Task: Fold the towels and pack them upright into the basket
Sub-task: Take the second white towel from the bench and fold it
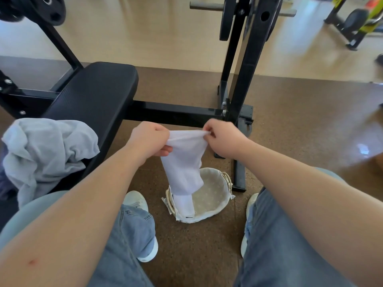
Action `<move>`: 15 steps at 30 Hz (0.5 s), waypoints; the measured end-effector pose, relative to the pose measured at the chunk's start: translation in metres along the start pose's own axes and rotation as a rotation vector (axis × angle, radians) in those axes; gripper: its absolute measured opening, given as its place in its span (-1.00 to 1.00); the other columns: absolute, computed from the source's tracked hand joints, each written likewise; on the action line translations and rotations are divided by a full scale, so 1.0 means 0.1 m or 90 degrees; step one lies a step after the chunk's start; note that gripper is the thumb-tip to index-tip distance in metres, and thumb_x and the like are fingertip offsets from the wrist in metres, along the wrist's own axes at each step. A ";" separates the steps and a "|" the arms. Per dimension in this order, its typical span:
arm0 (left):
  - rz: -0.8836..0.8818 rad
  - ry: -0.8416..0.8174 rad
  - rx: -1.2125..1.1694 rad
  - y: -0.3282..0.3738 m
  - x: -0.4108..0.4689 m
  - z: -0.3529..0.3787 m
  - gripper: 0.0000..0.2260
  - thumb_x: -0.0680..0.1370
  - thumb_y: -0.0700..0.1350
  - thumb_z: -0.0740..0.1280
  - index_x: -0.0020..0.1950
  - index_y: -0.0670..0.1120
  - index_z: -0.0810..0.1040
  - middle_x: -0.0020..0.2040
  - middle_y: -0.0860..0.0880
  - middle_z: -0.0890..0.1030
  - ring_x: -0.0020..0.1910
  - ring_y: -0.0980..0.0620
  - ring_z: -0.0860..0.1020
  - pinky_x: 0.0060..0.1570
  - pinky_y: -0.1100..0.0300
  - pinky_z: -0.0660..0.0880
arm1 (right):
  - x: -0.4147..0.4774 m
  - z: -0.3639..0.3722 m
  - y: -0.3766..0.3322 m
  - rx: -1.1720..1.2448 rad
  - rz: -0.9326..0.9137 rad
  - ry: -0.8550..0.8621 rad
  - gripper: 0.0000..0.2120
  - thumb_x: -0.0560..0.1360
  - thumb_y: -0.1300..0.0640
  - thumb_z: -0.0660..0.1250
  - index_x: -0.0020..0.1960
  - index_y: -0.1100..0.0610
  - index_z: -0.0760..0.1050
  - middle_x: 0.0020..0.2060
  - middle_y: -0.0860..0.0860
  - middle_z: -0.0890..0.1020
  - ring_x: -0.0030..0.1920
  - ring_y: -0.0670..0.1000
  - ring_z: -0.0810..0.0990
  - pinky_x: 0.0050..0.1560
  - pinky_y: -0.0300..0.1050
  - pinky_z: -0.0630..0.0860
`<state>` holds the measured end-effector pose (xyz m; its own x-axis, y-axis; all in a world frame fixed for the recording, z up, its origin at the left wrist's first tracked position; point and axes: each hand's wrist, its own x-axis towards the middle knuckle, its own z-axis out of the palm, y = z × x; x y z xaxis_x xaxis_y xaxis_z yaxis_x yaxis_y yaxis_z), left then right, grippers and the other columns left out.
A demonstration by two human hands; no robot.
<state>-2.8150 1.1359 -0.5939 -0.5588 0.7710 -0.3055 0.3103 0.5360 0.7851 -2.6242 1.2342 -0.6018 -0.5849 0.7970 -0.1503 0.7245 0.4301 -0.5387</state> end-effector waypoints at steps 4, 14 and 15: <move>-0.030 -0.012 -0.020 -0.01 0.05 -0.01 -0.90 0.65 -0.11 0.33 -0.01 -0.05 0.63 -0.11 -0.05 0.68 -0.23 0.06 0.73 -0.02 0.11 0.68 | 0.03 -0.06 -0.01 0.068 0.005 0.040 -0.90 0.68 0.09 0.25 0.18 0.00 0.48 -0.08 -0.09 0.60 -0.12 -0.09 0.58 -0.17 -0.22 0.52; 0.093 -0.149 -0.027 0.11 -0.15 -0.04 -0.89 0.61 -0.01 0.41 0.09 0.00 0.63 -0.01 -0.04 0.71 -0.11 0.06 0.73 0.06 0.10 0.66 | 0.05 -0.08 0.04 0.124 0.102 0.000 -0.94 0.71 0.09 0.21 0.08 -0.02 0.44 -0.03 0.05 0.63 -0.05 0.11 0.69 0.01 0.06 0.69; 0.112 -0.167 -0.001 0.11 -0.17 -0.04 -0.83 0.57 -0.01 0.46 0.13 0.00 0.64 0.01 -0.01 0.71 -0.07 0.06 0.72 0.08 0.09 0.65 | 0.07 -0.09 0.05 0.149 0.112 0.019 -0.96 0.70 0.09 0.22 0.11 -0.02 0.44 -0.02 0.04 0.62 -0.03 0.10 0.68 0.04 0.11 0.70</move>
<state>-2.8051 1.1275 -0.5780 -0.2794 0.9142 -0.2936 0.3834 0.3865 0.8388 -2.6214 1.2452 -0.5981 -0.4451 0.8639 -0.2357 0.7078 0.1781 -0.6836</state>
